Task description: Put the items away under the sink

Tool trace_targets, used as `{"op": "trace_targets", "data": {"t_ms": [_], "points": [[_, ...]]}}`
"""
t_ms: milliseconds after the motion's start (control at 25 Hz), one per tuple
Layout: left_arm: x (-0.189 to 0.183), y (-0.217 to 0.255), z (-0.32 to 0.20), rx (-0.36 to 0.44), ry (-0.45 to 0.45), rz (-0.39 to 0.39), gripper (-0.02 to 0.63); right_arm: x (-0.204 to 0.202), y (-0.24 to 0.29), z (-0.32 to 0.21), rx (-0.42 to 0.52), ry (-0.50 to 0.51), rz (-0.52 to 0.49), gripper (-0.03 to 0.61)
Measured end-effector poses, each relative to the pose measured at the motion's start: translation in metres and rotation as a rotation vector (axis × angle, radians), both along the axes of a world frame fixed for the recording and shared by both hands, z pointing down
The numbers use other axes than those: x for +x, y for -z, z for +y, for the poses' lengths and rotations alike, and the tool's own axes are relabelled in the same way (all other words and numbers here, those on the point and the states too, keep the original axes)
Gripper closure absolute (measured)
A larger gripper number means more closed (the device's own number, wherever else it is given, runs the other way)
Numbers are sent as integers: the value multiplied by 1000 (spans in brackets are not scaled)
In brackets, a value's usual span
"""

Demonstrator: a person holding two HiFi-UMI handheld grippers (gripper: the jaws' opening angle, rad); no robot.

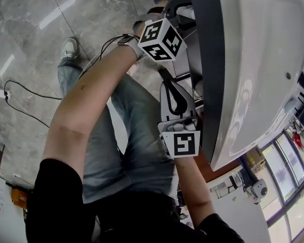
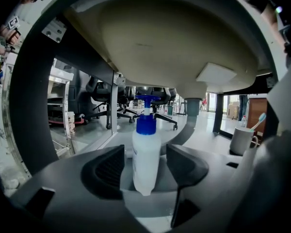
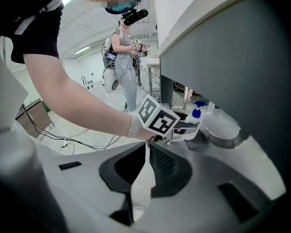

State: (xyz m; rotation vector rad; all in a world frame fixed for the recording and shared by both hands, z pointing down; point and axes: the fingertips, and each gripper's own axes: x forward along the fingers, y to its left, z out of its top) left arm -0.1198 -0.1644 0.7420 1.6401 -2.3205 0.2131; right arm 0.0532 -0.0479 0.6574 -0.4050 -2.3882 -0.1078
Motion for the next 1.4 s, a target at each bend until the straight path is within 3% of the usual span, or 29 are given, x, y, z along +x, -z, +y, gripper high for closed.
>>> {"op": "trace_targets", "data": {"t_ms": [280,520,680,760,1000,1160,1400], "points": [[21,2,46,-60,-72,23,350,0,19,14,-21,-129,-1,535],[34,47,84,-53,-151,38,363,-4,52,29,-30,-268,-26,535],[34,84,109,-15,-153,37,524,-7,74,32,-41,-363,-53,535],[38,100,123,-4,-176,38,569,-10,87,33,-42,-418,-77,535],[73,152,159,-14,-343,34,591,-9,126,34,-31,-564,-147,535],[100,189,179,-43,-503,-23,591,-1,153,35,-46,-653,-200,535],[119,254,180,-20,-649,-31,591,34,195,32,-14,-815,-260,535]]}}
